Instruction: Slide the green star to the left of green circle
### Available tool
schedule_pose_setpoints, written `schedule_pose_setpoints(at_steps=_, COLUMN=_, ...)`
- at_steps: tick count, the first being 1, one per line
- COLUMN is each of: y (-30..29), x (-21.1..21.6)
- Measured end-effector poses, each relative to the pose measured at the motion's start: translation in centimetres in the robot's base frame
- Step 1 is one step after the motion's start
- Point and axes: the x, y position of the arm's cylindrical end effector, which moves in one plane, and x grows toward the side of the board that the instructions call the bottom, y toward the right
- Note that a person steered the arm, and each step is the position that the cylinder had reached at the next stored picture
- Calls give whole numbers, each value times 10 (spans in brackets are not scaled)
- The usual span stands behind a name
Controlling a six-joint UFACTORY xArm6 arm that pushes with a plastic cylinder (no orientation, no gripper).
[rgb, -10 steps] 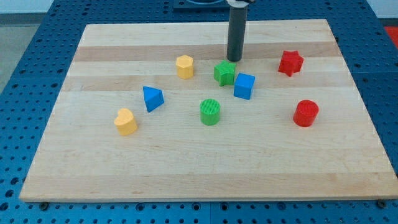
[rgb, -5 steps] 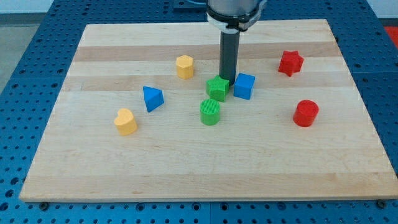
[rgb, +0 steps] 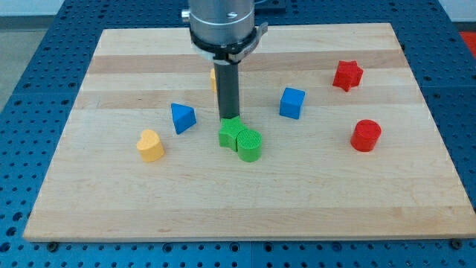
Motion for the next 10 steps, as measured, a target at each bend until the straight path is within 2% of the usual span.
schedule_pose_setpoints(at_steps=3, y=-8, x=18)
schedule_pose_setpoints(at_steps=5, y=22, x=-13)
schedule_pose_setpoints(at_steps=6, y=41, x=-1)
schedule_pose_setpoints(at_steps=8, y=25, x=31)
schedule_pose_setpoints(at_steps=10, y=24, x=31)
